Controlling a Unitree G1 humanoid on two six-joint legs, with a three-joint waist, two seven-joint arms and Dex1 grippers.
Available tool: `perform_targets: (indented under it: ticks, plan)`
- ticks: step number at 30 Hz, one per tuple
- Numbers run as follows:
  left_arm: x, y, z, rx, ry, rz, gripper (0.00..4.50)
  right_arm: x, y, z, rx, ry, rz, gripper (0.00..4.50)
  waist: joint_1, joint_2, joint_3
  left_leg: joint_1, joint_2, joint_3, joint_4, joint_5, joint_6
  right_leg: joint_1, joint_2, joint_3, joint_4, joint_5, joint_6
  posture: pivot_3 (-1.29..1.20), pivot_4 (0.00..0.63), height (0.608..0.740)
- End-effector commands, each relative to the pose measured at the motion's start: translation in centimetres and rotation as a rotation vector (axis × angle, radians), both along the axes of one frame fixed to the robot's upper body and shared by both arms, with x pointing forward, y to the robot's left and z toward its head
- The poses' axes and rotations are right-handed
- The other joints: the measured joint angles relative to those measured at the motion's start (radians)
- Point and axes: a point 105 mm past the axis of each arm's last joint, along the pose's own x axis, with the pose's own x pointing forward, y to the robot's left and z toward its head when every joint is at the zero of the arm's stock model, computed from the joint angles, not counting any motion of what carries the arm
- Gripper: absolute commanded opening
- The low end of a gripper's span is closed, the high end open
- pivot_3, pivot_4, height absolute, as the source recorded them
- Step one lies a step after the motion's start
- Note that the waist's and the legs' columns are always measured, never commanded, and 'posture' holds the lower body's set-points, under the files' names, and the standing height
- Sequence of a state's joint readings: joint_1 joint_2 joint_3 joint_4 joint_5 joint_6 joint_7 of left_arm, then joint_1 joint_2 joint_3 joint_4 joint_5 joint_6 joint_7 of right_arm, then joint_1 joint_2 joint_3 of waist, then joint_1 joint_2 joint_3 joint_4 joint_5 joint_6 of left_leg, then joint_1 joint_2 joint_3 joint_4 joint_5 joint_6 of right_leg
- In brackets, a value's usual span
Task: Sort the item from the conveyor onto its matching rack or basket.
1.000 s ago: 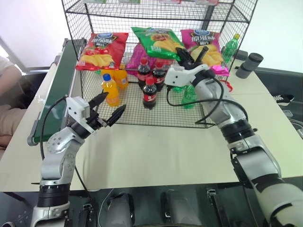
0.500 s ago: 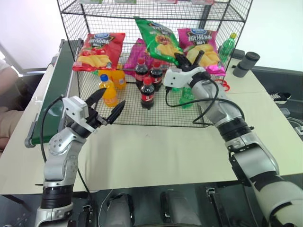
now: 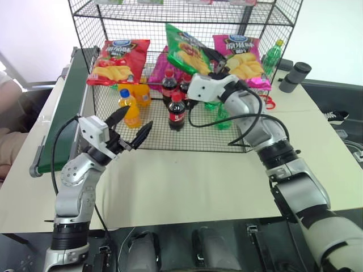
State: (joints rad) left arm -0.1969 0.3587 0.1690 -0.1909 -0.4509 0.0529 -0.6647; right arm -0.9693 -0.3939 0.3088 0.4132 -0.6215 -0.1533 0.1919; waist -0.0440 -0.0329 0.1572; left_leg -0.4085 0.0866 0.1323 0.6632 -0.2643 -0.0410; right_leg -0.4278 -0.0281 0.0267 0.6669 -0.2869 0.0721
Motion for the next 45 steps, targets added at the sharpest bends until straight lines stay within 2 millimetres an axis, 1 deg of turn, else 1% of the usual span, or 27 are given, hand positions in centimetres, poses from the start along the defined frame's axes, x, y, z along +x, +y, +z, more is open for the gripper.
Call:
perform_targets:
  ticks: [1, 2, 6, 9, 16, 21, 25, 27, 30, 32, 34, 37, 40, 42, 45]
  plan:
    - [-0.3, -0.6, 0.7, 0.002, -0.038, -0.015, 4.50, -0.9, 0.9, 0.8, 0.077, 0.025, 0.086, 3.91, 0.000, 0.000, 0.000, 0.000, 0.000, 0.000, 0.000, 0.000, 0.000, 0.000, 0.000, 0.000, 0.000, 0.000, 0.000, 0.00, 0.150, 0.740]
    - [-0.3, -0.6, 0.7, 0.005, -0.037, -0.017, 4.50, -1.0, 0.9, 0.8, 0.079, 0.024, 0.090, 3.91, 0.000, 0.000, 0.000, 0.000, 0.000, 0.000, 0.000, 0.000, 0.000, 0.000, 0.000, 0.000, 0.000, 0.000, 0.000, 0.00, 0.150, 0.740]
    - [-0.3, -0.8, 0.7, 0.010, -0.039, -0.021, 4.50, -1.3, 1.2, -0.4, 0.091, 0.091, 0.132, 3.91, 0.000, 0.000, 0.000, 0.000, 0.000, 0.000, 0.000, 0.000, 0.000, 0.000, 0.000, 0.000, 0.000, 0.000, 0.000, 0.00, 0.150, 0.740]
    - [-0.4, -0.8, 0.6, 0.013, -0.036, -0.021, 4.50, -1.4, 0.7, -1.0, 0.076, 0.095, 0.115, 3.91, 0.000, 0.000, 0.000, 0.000, 0.000, 0.000, 0.000, 0.000, 0.000, 0.000, 0.000, 0.000, 0.000, 0.000, 0.000, 0.00, 0.150, 0.740]
    - [-0.3, -0.8, 0.5, 0.014, -0.034, -0.021, 4.50, -1.7, 0.4, -0.5, 0.097, 0.084, 0.127, 3.91, -0.001, 0.000, 0.000, 0.000, 0.000, 0.000, 0.000, 0.000, 0.000, 0.000, 0.000, 0.000, 0.000, 0.000, 0.000, 0.00, 0.150, 0.740]
    - [-0.3, -1.0, 0.5, 0.021, -0.037, -0.029, 4.50, -2.3, 0.4, -1.9, 0.046, 0.121, 0.150, 3.91, 0.001, 0.000, 0.000, 0.000, 0.000, 0.000, 0.000, 0.000, 0.000, 0.000, 0.000, 0.000, 0.000, 0.000, 0.000, 0.00, 0.150, 0.740]
    - [-0.2, -0.9, 0.4, 0.020, -0.035, -0.024, 4.50, -2.5, 0.1, -3.8, 0.001, 0.176, 0.145, 3.91, 0.001, 0.000, 0.000, 0.000, 0.000, 0.000, 0.000, 0.000, 0.000, 0.000, 0.000, 0.000, 0.000, 0.000, 0.000, 0.00, 0.150, 0.740]
    - [-0.1, -0.9, 0.2, 0.020, -0.031, -0.021, 4.50, -2.9, 0.0, -3.2, 0.016, 0.146, 0.151, 3.91, 0.000, 0.000, 0.000, 0.000, 0.000, 0.000, 0.000, 0.000, 0.000, 0.000, 0.000, 0.000, 0.000, 0.000, 0.000, 0.00, 0.150, 0.740]
    - [-0.2, -1.0, 0.2, 0.017, -0.032, -0.021, 4.50, -3.8, -0.4, -1.2, 0.083, 0.095, 0.175, 3.91, -0.001, 0.000, 0.000, 0.000, 0.000, 0.000, 0.000, 0.000, 0.000, 0.000, 0.000, 0.000, 0.000, 0.000, 0.000, 0.00, 0.150, 0.740]
    - [-0.2, -1.0, 0.1, 0.016, -0.029, -0.019, 4.50, -4.5, -0.3, -0.4, 0.118, 0.081, 0.208, 3.91, 0.001, 0.000, 0.000, 0.000, 0.000, -0.001, 0.000, 0.000, 0.000, 0.000, 0.000, 0.000, 0.000, 0.000, 0.000, 0.00, 0.150, 0.740]
    - [-0.2, -1.0, -0.2, 0.021, -0.026, -0.019, 4.50, -4.8, -0.1, -0.3, 0.141, 0.094, 0.224, 3.91, 0.001, 0.000, 0.000, 0.000, 0.000, -0.001, 0.000, 0.000, 0.000, 0.000, 0.000, 0.000, 0.000, 0.000, 0.000, 0.00, 0.150, 0.740]
    - [-0.2, -1.3, -0.1, 0.015, -0.029, -0.024, 4.50, -4.7, 0.5, -0.8, 0.132, 0.116, 0.235, 3.91, 0.001, 0.000, 0.000, 0.000, 0.000, -0.001, 0.000, 0.000, 0.000, 0.000, 0.000, 0.000, 0.000, 0.000, 0.000, 0.00, 0.150, 0.740]
    - [-0.2, -1.4, -0.1, 0.015, -0.030, -0.028, 4.50, -4.2, 0.6, -1.3, 0.124, 0.135, 0.223, 3.20, 0.001, 0.000, 0.000, 0.000, 0.000, -0.001, 0.000, 0.000, 0.000, 0.000, 0.000, 0.000, 0.000, 0.000, 0.000, 0.00, 0.150, 0.740]
    - [-0.1, -1.4, 0.0, 0.018, -0.031, -0.027, 4.50, -3.6, 0.4, -1.9, 0.125, 0.155, 0.202, 2.21, 0.001, 0.000, 0.000, 0.000, 0.000, -0.001, 0.000, 0.000, 0.000, 0.000, 0.000, 0.000, 0.000, 0.000, 0.000, 0.00, 0.150, 0.740]
    - [-0.2, -1.3, 0.0, 0.023, -0.033, -0.024, 4.50, -3.3, 0.3, -2.6, 0.107, 0.174, 0.197, 0.69, 0.001, 0.000, 0.000, 0.000, 0.000, 0.000, 0.000, 0.000, 0.000, 0.000, 0.000, 0.000, 0.000, 0.000, 0.000, 0.00, 0.150, 0.740]
